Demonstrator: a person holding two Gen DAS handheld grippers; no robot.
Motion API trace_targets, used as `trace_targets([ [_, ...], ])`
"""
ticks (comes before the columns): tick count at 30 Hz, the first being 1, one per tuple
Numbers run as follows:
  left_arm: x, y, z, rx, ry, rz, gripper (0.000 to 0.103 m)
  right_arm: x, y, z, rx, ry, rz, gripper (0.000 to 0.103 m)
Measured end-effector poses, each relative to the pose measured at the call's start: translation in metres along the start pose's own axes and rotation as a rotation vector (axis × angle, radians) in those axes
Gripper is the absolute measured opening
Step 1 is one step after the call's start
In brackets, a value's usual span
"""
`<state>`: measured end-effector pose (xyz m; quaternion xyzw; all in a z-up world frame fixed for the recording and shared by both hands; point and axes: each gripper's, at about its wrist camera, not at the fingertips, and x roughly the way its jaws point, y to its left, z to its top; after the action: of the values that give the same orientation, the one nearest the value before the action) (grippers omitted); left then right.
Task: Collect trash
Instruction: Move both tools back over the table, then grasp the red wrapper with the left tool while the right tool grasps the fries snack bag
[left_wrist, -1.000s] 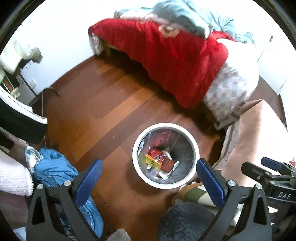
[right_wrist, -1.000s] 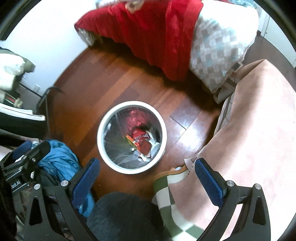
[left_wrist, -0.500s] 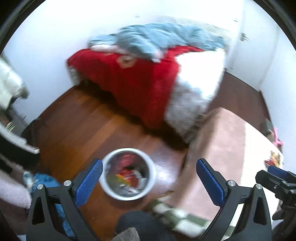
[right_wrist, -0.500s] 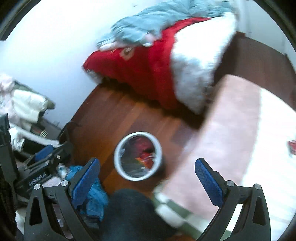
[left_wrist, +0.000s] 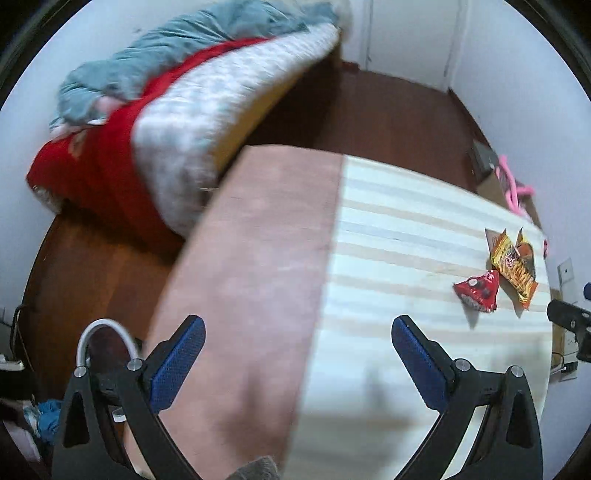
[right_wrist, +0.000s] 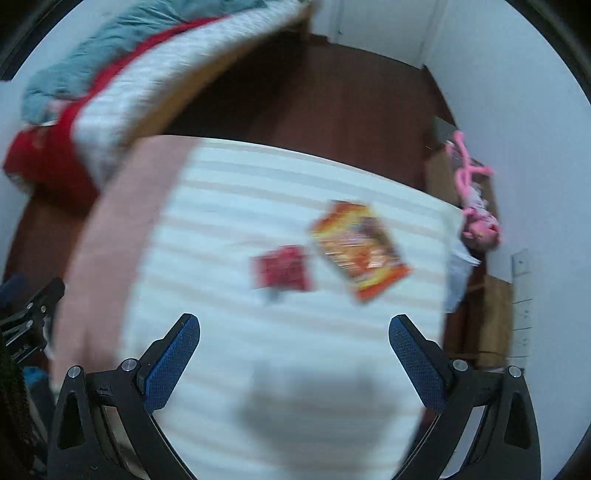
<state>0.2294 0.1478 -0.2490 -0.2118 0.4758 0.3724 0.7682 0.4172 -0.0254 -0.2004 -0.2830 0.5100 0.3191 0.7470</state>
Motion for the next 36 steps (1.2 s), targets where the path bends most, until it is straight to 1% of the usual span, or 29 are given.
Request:
trace_targets([
  [2, 0.020, -0.024, 0.007, 0.023, 0.027, 0.004, 0.103, 0.025, -0.022, 0.009, -0.012, 0.029, -0.030, 0.103],
  [4, 0.032, -0.038, 0.010, 0.049, 0.039, 0.014, 0.103, 0.052, -0.041, 0.018, -0.036, 0.063, -0.048, 0.103],
  [6, 0.043, -0.052, 0.016, 0.074, 0.047, 0.027, 0.103, 0.075, -0.050, 0.026, -0.060, 0.085, -0.040, 0.103],
  [9, 0.056, -0.064, 0.019, 0.100, 0.056, 0.034, 0.103, 0.106, -0.051, 0.041, -0.115, 0.103, -0.028, 0.103],
  [12, 0.065, -0.068, 0.020, 0.102, 0.082, 0.018, 0.103, 0.132, -0.054, 0.054, -0.112, 0.127, 0.052, 0.103],
  [14, 0.065, -0.072, 0.019, 0.109, 0.093, -0.012, 0.103, 0.145, -0.057, 0.058, -0.076, 0.145, 0.091, 0.103],
  [16, 0.060, -0.078, 0.018, 0.133, 0.085, -0.034, 0.103, 0.153, -0.062, 0.059, -0.031, 0.148, 0.117, 0.102],
  [17, 0.058, -0.082, 0.017, 0.148, 0.078, -0.047, 0.103, 0.153, -0.067, 0.058, -0.011, 0.148, 0.121, 0.096],
  [18, 0.052, -0.087, 0.015, 0.172, 0.064, -0.064, 0.103, 0.151, -0.069, 0.056, -0.004, 0.131, 0.109, 0.093],
  [20, 0.042, -0.098, 0.010, 0.211, 0.051, -0.096, 0.103, 0.145, -0.074, 0.052, 0.003, 0.118, 0.080, 0.072],
  [22, 0.034, -0.111, 0.006, 0.245, 0.046, -0.131, 0.103, 0.139, -0.085, 0.042, 0.055, 0.123, 0.090, 0.063],
  [23, 0.030, -0.118, 0.005, 0.262, 0.046, -0.154, 0.103, 0.138, -0.091, 0.036, 0.096, 0.137, 0.087, 0.062],
  [25, 0.028, -0.131, 0.004, 0.287, 0.052, -0.195, 0.103, 0.134, -0.101, 0.023, 0.141, 0.138, 0.107, 0.060],
  [27, 0.034, -0.149, 0.005, 0.305, 0.085, -0.246, 0.103, 0.130, -0.109, 0.011, 0.169, 0.132, 0.092, 0.059],
  [28, 0.040, -0.156, 0.007, 0.309, 0.107, -0.264, 0.102, 0.128, -0.115, 0.004, 0.197, 0.129, 0.097, 0.055],
  [29, 0.047, -0.161, 0.009, 0.315, 0.123, -0.272, 0.102, 0.127, -0.121, -0.002, 0.221, 0.130, 0.096, 0.052],
  [30, 0.052, -0.167, 0.010, 0.322, 0.131, -0.274, 0.102, 0.126, -0.125, -0.007, 0.242, 0.127, 0.095, 0.052],
  [31, 0.058, -0.176, 0.010, 0.340, 0.133, -0.269, 0.097, 0.123, -0.127, -0.013, 0.261, 0.123, 0.093, 0.052],
  [32, 0.062, -0.184, 0.010, 0.363, 0.126, -0.260, 0.089, 0.122, -0.130, -0.018, 0.277, 0.125, 0.090, 0.051],
  [33, 0.064, -0.188, 0.011, 0.376, 0.122, -0.247, 0.064, 0.121, -0.132, -0.023, 0.294, 0.124, 0.092, 0.051],
  [34, 0.068, -0.193, 0.010, 0.399, 0.122, -0.221, 0.049, 0.118, -0.132, -0.026, 0.304, 0.124, 0.096, 0.051],
  [35, 0.069, -0.194, 0.010, 0.408, 0.120, -0.222, 0.046, 0.116, -0.133, -0.029, 0.316, 0.122, 0.099, 0.051],
  [36, 0.064, -0.195, 0.009, 0.411, 0.097, -0.230, 0.029, 0.113, -0.135, -0.032, 0.326, 0.117, 0.103, 0.051],
])
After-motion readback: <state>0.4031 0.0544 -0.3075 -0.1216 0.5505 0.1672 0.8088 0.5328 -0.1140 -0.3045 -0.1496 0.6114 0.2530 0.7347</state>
